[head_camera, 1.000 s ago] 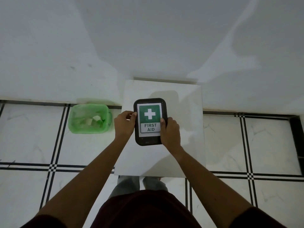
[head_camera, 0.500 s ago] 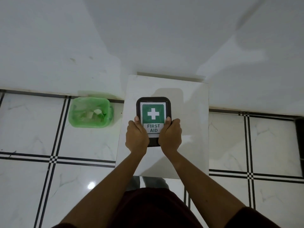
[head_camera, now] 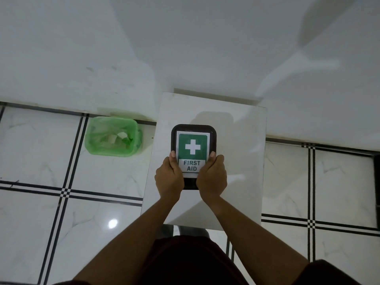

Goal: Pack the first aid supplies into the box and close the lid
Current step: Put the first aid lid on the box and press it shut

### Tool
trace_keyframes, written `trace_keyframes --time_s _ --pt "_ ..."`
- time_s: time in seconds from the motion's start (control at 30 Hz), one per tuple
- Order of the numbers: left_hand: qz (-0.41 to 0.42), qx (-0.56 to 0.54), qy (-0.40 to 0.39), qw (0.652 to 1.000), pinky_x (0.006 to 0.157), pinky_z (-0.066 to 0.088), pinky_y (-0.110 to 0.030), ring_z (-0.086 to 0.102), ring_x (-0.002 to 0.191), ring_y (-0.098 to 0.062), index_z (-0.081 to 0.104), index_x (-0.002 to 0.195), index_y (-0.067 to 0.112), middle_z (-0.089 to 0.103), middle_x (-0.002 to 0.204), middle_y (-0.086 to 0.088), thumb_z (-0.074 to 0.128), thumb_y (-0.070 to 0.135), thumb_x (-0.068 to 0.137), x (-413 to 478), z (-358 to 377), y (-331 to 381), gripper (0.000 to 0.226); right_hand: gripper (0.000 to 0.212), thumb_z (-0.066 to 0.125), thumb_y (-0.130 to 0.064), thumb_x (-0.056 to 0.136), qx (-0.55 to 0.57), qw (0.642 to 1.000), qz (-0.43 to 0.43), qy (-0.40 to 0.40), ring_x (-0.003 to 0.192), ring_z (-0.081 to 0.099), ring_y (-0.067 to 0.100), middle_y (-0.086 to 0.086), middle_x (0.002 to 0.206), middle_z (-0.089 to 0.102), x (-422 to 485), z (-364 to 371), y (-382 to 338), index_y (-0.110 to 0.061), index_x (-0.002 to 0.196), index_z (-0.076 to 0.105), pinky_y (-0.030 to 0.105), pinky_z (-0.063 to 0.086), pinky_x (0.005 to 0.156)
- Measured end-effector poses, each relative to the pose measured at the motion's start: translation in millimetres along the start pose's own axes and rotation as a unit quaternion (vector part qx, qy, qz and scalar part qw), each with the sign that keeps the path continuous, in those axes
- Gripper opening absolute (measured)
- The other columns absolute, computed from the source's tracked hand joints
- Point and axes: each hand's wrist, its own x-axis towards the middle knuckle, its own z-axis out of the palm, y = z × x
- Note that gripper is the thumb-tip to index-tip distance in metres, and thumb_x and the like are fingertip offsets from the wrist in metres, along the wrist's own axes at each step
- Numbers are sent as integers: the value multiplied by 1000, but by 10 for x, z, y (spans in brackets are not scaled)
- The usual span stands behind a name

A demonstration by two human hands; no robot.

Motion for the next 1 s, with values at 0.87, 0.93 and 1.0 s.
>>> trace_keyframes --time_s 0.87,0.93,1.0 --pt "-62 -51 -43 996 68 41 -32 57 73 -22 57 78 8 60 77 -4 21 61 94 478 11 296 66 63 25 -61 94 126 984 58 -113 70 63 19 1 74 62 582 -50 -312 -7 83 58 33 53 68" --pt "-68 -50 -49 995 68 42 -33 57 74 -23 59 76 9 58 72 -1 21 61 94 498 24 301 66 65 24 -62 94 131 983 45 -119 70 66 20 3 75 67 594 -31 -286 -10 78 61 34 56 68" --pt "-68 -47 -51 995 68 43 -33 57 74 -23 59 75 10 58 72 0 22 61 94 508 27 282 65 63 27 -60 94 155 978 36 -133 70 69 20 4 76 71 608 -14 -240 -12 74 62 36 59 68"
